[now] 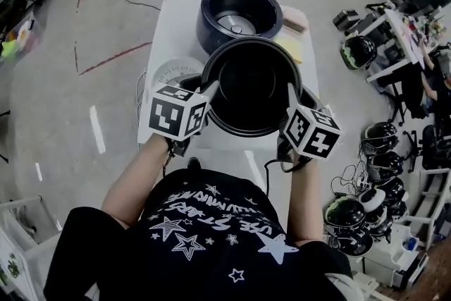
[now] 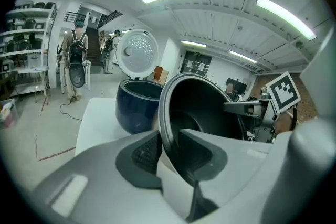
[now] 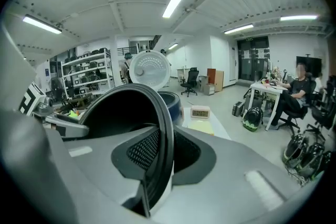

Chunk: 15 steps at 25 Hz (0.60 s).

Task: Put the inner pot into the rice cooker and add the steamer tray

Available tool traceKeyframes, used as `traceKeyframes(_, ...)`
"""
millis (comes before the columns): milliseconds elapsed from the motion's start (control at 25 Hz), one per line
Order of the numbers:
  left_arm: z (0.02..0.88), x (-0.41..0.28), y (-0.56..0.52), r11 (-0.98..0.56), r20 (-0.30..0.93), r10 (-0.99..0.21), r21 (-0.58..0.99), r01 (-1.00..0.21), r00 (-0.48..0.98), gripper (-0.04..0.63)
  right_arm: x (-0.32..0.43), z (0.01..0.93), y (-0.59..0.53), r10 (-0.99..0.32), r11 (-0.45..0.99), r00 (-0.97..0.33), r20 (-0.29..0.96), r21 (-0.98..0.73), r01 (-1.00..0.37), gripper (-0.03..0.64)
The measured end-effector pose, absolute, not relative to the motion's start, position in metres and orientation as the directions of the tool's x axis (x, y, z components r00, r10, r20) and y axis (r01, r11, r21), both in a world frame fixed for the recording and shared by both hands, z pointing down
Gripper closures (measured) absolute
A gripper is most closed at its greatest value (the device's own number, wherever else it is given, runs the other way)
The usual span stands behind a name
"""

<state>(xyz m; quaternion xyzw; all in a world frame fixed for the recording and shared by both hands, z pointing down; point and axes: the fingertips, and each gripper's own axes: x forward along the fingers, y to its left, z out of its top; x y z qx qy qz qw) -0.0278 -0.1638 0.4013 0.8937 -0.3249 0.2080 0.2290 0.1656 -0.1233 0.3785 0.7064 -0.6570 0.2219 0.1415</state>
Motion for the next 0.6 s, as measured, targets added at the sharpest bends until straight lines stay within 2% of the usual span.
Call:
traceKeyframes(240, 0.358, -0.049, -0.175, -0.702, 0.455, -0.536, 0.229, -0.675, 0.711, 0.491, 0.144, 0.331, -0.135, -0.911, -0.066, 0.027, 0.411, -0.080, -0.995, 0.534)
traceKeyframes(600, 0.314, -0.056, -0.216, -0.659, 0.372, -0.621, 0.228, -0.717, 0.690, 0.495, 0.139, 0.281, -0.187, -0.950, 0.042, -0.067, 0.304, -0.089, -0.995, 0.534)
